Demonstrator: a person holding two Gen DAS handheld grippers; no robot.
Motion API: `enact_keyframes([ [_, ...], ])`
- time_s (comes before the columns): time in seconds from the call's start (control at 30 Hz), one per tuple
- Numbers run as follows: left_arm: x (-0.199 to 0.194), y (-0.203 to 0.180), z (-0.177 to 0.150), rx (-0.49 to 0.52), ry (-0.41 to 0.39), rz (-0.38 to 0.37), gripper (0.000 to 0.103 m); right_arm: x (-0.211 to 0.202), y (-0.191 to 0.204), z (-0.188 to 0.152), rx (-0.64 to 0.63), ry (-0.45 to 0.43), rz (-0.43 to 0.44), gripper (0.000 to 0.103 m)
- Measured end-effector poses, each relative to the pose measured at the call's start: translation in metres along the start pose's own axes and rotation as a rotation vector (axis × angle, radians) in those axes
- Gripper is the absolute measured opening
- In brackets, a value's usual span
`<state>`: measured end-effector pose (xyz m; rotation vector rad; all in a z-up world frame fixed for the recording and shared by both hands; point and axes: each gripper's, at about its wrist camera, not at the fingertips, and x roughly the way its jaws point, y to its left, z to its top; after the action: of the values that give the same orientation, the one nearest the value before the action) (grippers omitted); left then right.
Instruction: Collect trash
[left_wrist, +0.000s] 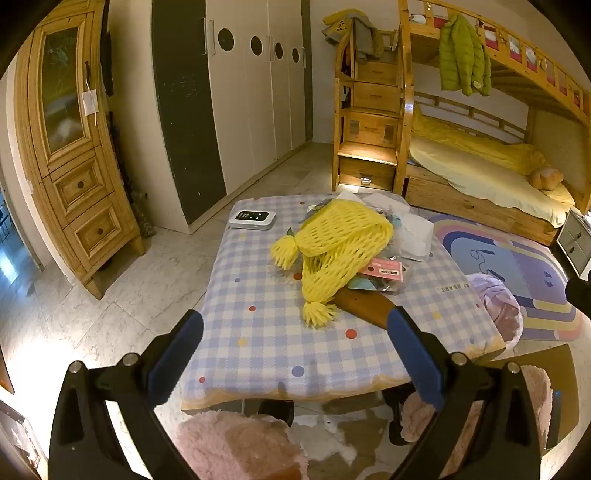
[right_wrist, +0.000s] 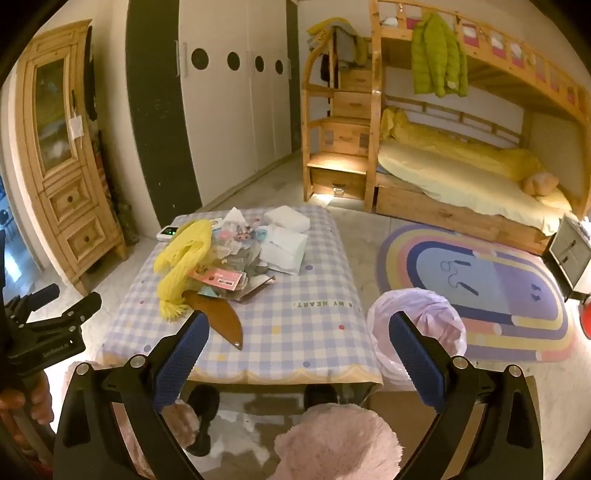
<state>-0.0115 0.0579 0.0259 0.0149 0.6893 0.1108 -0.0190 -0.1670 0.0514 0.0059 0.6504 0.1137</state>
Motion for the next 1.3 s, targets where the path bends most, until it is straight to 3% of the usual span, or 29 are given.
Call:
enact_keyframes([
  [1.3,-0.0006,0.0003,-0.0017,-0.001,0.001,-0.001,0.097,-0.0001,0.0003,-0.0002,-0.001,0.005,0.001,0.097],
])
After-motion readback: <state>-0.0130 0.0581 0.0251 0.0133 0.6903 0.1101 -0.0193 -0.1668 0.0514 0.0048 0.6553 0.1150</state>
